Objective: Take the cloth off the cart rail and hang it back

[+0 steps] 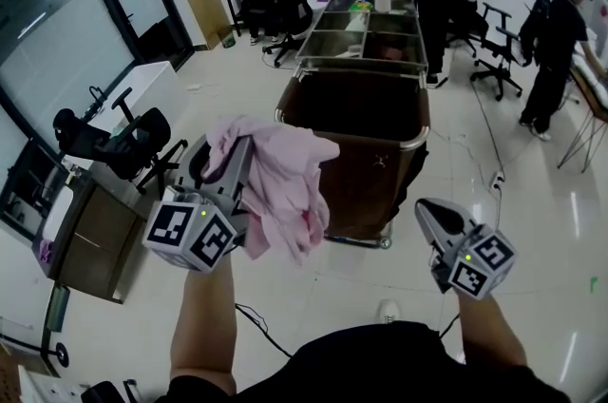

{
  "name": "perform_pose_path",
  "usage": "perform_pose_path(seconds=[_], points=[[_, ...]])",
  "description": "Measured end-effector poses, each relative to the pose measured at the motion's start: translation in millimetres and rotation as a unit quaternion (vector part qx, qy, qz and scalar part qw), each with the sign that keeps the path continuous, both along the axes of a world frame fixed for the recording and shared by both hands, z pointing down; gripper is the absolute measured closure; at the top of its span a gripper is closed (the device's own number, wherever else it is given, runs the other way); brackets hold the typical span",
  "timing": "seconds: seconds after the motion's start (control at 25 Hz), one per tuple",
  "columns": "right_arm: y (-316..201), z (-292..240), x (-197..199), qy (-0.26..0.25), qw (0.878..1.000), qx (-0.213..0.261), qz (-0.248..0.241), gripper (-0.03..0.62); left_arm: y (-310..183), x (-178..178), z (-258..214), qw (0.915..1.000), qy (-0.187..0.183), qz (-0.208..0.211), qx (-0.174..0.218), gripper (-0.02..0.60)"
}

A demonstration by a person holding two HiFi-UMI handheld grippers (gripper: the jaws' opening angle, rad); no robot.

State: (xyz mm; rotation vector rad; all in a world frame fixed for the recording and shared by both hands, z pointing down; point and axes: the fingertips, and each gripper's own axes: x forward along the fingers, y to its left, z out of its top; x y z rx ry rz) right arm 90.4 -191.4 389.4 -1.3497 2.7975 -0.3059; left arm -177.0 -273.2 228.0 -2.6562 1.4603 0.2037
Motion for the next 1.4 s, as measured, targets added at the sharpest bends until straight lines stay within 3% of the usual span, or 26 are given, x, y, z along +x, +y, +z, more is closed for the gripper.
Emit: perform_pose_path(seconds=[0.2, 0.52, 0.76, 0.92, 1.12, 1.2, 1.28, 1.4], points=[[-23, -3, 35, -0.011, 1.000, 0.007, -0.006, 0.574, -57, 38, -38, 0.9998, -0.011, -0.005, 0.013, 0.430], [-50, 9, 81, -0.012, 1.000, -0.003, -0.019, 0.574, -173, 129, -38, 0.9987, -0.045, -0.021, 0.007, 0.430], [-63, 24, 106, -0.009, 0.999, -0.020, -0.024, 0.574, -269, 188, 19, 0.9945, -0.077, -0.044, -0.056, 0.425], [-75, 32, 119, -0.010, 0.999, -0.030, -0.028, 0.574, -310, 216, 84, 0.9848, -0.125, -0.051, -0.109, 0.419], [-84, 47, 137, -0.012, 0.998, -0.049, -0.028, 0.574, -330, 226, 139, 0.9712, -0.169, -0.055, -0.159, 0.407], [-87, 51, 143, -0.016, 0.998, -0.053, -0.026, 0.574, -331, 230, 160, 0.9609, -0.194, -0.042, -0.193, 0.387], [-91, 52, 148, -0.023, 0.998, -0.051, -0.023, 0.574, -329, 236, 181, 0.9475, -0.220, -0.017, -0.231, 0.313], [-92, 52, 150, -0.026, 0.998, -0.050, -0.019, 0.574, -324, 240, 197, 0.9348, -0.243, 0.007, -0.259, 0.298]])
